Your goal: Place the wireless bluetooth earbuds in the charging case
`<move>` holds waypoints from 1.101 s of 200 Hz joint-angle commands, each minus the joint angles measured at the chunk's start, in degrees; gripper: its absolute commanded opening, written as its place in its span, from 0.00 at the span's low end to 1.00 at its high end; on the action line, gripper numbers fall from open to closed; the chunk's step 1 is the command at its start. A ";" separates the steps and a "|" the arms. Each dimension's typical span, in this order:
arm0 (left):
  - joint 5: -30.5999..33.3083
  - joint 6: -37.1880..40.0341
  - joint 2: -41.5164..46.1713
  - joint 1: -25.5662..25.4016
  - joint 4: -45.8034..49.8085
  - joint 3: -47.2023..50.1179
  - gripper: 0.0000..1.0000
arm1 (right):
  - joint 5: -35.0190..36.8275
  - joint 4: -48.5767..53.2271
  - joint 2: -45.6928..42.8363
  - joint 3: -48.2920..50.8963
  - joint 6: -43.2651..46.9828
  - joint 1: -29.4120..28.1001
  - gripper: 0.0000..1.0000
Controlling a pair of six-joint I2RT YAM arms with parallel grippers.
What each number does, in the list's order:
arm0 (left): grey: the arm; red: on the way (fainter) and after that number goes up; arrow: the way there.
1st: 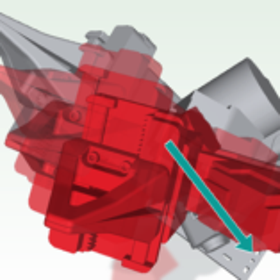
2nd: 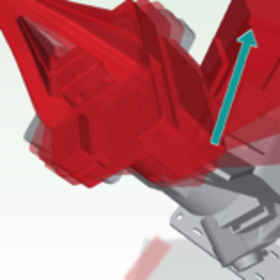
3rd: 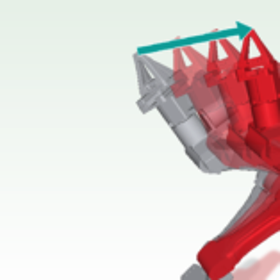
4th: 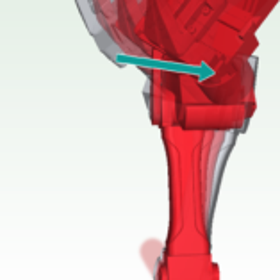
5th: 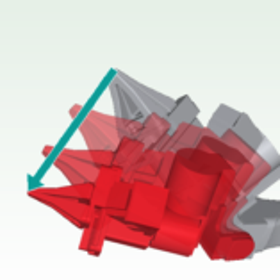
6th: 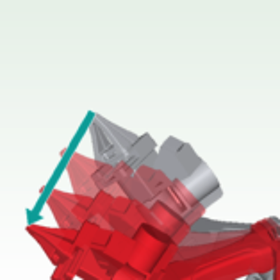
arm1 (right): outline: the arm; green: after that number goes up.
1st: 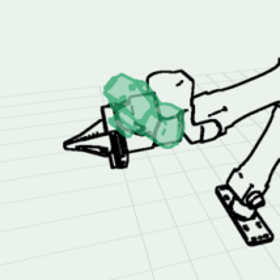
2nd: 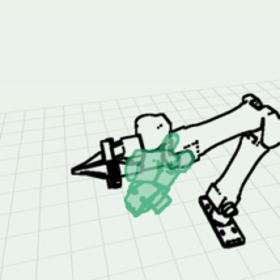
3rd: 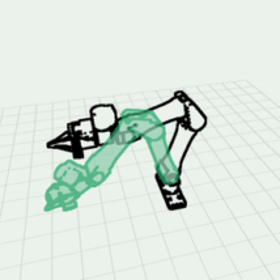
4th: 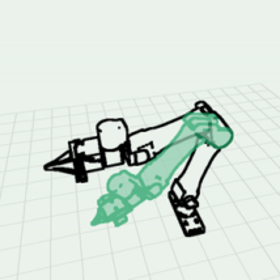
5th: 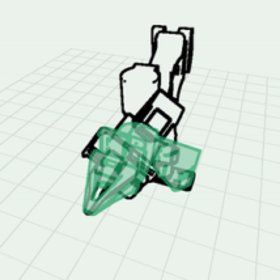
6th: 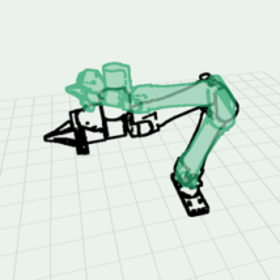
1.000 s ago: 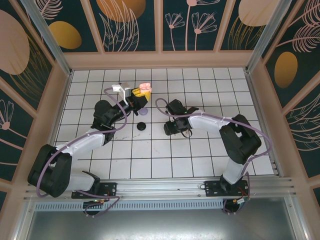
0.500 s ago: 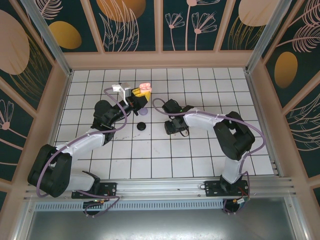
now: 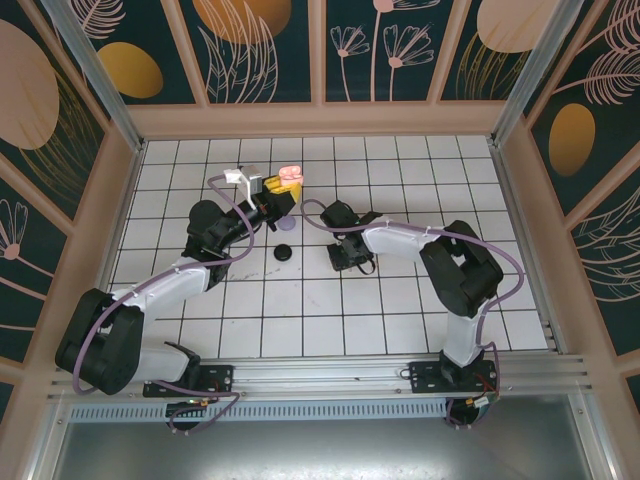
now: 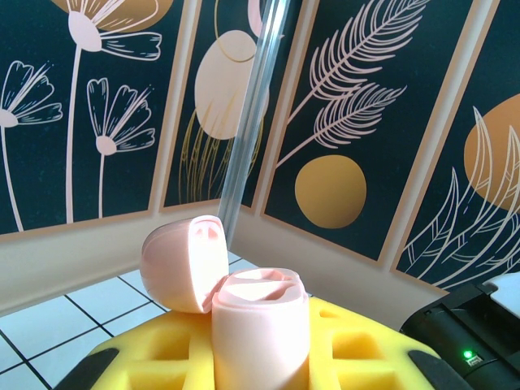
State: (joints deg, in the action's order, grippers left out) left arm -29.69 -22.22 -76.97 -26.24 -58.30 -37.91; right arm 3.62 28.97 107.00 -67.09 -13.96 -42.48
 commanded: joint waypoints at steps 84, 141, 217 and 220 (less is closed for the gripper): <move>-0.74 -0.46 1.56 -0.13 -0.76 -0.41 0.00 | 0.78 0.53 -0.76 1.91 -1.25 -0.85 0.34; -0.71 -0.53 1.39 -0.17 -0.76 -0.41 0.00 | 0.70 -0.12 -0.79 2.93 -1.42 -0.85 0.29; -0.79 -0.46 1.67 -0.15 -0.65 -0.41 0.00 | 1.03 -0.50 -2.22 5.10 -1.99 -0.85 0.24; -0.76 -0.46 1.73 -0.20 -0.67 -0.41 0.00 | 1.08 -0.51 -2.30 5.20 -2.00 -0.85 0.24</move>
State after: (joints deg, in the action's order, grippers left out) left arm -29.69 -22.22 -76.75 -26.24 -58.24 -37.91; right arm 3.64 25.87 105.73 -64.25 -14.96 -42.89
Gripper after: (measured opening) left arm 0.219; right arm 0.243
